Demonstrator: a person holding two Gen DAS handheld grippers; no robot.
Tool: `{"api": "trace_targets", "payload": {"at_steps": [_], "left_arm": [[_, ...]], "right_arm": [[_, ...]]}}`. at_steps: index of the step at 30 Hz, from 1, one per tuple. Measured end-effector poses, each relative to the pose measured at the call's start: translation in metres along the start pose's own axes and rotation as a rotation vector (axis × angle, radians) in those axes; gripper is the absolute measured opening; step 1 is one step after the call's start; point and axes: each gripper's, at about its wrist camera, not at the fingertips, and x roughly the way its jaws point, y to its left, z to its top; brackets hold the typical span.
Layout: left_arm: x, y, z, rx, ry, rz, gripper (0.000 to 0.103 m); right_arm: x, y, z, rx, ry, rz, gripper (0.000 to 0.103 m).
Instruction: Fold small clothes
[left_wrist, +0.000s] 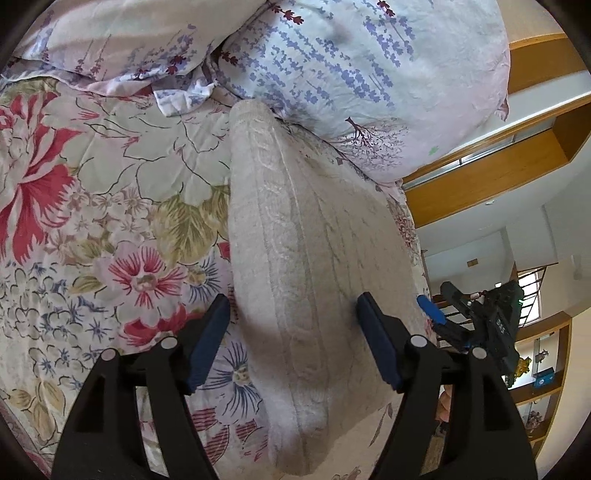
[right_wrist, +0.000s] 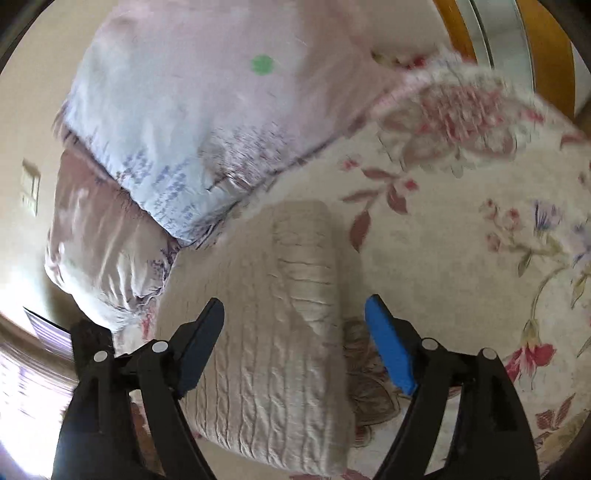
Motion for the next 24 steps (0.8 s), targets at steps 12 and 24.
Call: {"api": "trace_targets", "payload": {"at_steps": [12,24], "left_arm": [[0.014,-0.008,0.009,0.001,0.021,-0.026,0.071],[0.035,-0.019,0.019,0.024,0.009,-0.028,0.057]], "right_arm": [[0.038,-0.02,0.005,0.07,0.127,0.079,0.08],[0.062,-0.002,-0.004,-0.003,0.169,0.188,0.039]]}}
